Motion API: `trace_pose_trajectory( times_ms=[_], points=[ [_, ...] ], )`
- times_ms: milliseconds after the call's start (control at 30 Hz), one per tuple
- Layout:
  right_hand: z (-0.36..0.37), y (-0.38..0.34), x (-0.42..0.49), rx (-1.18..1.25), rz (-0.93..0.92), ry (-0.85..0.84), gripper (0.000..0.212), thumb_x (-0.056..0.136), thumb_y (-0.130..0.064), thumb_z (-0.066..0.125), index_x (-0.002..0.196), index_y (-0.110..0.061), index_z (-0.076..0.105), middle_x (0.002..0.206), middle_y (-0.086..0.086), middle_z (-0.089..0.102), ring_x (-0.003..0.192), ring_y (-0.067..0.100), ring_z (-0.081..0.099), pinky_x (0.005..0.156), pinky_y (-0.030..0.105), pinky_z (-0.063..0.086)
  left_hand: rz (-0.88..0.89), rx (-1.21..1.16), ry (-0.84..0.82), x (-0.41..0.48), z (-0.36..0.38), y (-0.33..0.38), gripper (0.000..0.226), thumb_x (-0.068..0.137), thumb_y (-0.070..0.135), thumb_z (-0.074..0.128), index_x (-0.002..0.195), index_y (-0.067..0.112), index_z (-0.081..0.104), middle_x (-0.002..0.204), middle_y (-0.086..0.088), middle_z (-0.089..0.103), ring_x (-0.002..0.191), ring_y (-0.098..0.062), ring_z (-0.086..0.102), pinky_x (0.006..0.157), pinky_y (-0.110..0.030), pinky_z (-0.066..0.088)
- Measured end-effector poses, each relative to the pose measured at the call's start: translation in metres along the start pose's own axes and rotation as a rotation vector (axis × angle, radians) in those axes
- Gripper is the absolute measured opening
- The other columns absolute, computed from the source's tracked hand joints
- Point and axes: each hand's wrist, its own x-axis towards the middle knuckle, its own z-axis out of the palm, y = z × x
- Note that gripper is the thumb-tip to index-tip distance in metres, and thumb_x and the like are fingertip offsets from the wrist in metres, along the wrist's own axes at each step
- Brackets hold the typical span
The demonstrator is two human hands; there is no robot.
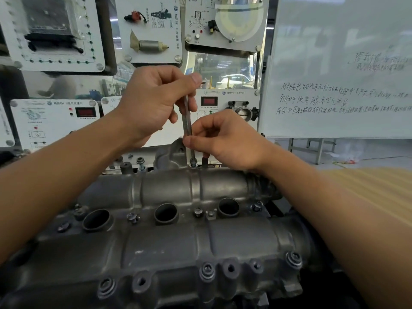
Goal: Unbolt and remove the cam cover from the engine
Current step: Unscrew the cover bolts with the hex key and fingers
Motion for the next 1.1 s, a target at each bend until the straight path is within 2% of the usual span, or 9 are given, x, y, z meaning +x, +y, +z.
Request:
trace_pose_trajectory(
  times_ms=[100, 267, 400, 467, 600, 767, 933, 1033, 1100],
  points=[
    [0.0, 0.0, -0.001, 0.032, -0.031, 0.026, 0.016, 0.091, -0.016, 0.071, 0.077, -0.01, 0.072, 0.059, 0.001, 0.056, 0.057, 0.018, 0.047, 0.056, 0.028, 0.041, 0.016, 0.025, -0.007, -0.001, 0.003, 0.003, 0.034, 0.098, 0.02, 0.059, 0.065, 0.013, 0.059, 0.056, -0.001, 0.063, 0.045, -0.015, 0.049, 0.041, -0.022, 0.035],
    [0.003, 0.0, -0.001, 0.074, -0.101, 0.061, 0.014, 0.09, -0.013, 0.072, 0.078, -0.008, 0.072, 0.063, 0.016, 0.055, 0.057, 0.025, 0.044, 0.057, 0.035, 0.038, -0.029, -0.032, -0.025, -0.002, 0.005, 0.005, 0.03, 0.098, 0.016, 0.051, 0.072, 0.01, 0.064, 0.054, -0.004, 0.062, 0.035, -0.014, 0.04, 0.035, -0.018, 0.029],
    [0.002, 0.001, 0.0, 0.065, -0.117, 0.067, 0.015, 0.091, -0.012, 0.071, 0.076, -0.012, 0.072, 0.063, 0.016, 0.054, 0.057, 0.024, 0.045, 0.057, 0.034, 0.038, -0.153, -0.153, -0.051, 0.0, 0.003, 0.005, 0.025, 0.098, 0.019, 0.046, 0.09, 0.011, 0.068, 0.059, -0.004, 0.063, 0.036, -0.013, 0.04, 0.036, -0.018, 0.028],
    [0.002, 0.002, 0.001, 0.063, -0.122, 0.064, 0.016, 0.092, -0.012, 0.07, 0.076, -0.009, 0.071, 0.063, 0.016, 0.053, 0.057, 0.024, 0.045, 0.057, 0.034, 0.038, -0.197, -0.216, -0.092, 0.001, 0.001, 0.005, 0.026, 0.098, 0.02, 0.043, 0.094, 0.013, 0.068, 0.062, -0.003, 0.064, 0.038, -0.012, 0.041, 0.037, -0.018, 0.029],
    [0.001, 0.005, 0.001, 0.058, -0.127, 0.062, 0.021, 0.093, -0.011, 0.068, 0.08, 0.006, 0.07, 0.062, 0.016, 0.052, 0.057, 0.024, 0.045, 0.056, 0.032, 0.038, -0.227, -0.307, -0.146, 0.002, -0.004, 0.004, 0.023, 0.098, 0.022, 0.044, 0.092, 0.014, 0.065, 0.067, -0.002, 0.065, 0.042, -0.012, 0.044, 0.04, -0.02, 0.034],
    [0.0, 0.004, 0.001, 0.049, -0.101, 0.073, 0.026, 0.095, -0.012, 0.066, 0.08, 0.009, 0.068, 0.06, 0.011, 0.051, 0.055, 0.019, 0.044, 0.054, 0.027, 0.038, -0.206, -0.355, -0.165, 0.002, -0.009, 0.001, 0.019, 0.094, 0.025, 0.049, 0.089, 0.015, 0.064, 0.075, -0.003, 0.068, 0.049, -0.013, 0.05, 0.044, -0.021, 0.038],
    [0.0, 0.004, 0.003, 0.037, -0.073, 0.069, 0.032, 0.097, -0.014, 0.063, 0.066, -0.006, 0.064, 0.059, 0.006, 0.054, 0.056, 0.019, 0.049, 0.057, 0.027, 0.041, -0.199, -0.3, -0.154, 0.002, -0.01, 0.0, 0.02, 0.095, 0.015, 0.044, 0.09, 0.016, 0.064, 0.082, -0.003, 0.072, 0.05, -0.016, 0.053, 0.045, -0.022, 0.037],
    [0.0, 0.006, 0.004, 0.03, -0.065, 0.066, 0.031, 0.097, -0.014, 0.063, 0.069, 0.001, 0.064, 0.057, 0.001, 0.056, 0.055, 0.016, 0.051, 0.058, 0.027, 0.042, -0.209, -0.289, -0.142, 0.002, -0.01, -0.001, 0.021, 0.095, 0.015, 0.044, 0.091, 0.016, 0.065, 0.085, -0.004, 0.074, 0.051, -0.017, 0.054, 0.046, -0.023, 0.036],
    [0.0, 0.007, 0.005, 0.029, -0.065, 0.063, 0.03, 0.097, -0.014, 0.062, 0.07, -0.002, 0.064, 0.057, -0.001, 0.056, 0.055, 0.015, 0.052, 0.058, 0.026, 0.043, -0.212, -0.284, -0.137, 0.002, -0.009, -0.001, 0.022, 0.096, 0.015, 0.044, 0.093, 0.016, 0.066, 0.086, -0.004, 0.074, 0.051, -0.017, 0.055, 0.046, -0.023, 0.037]
  ],
)
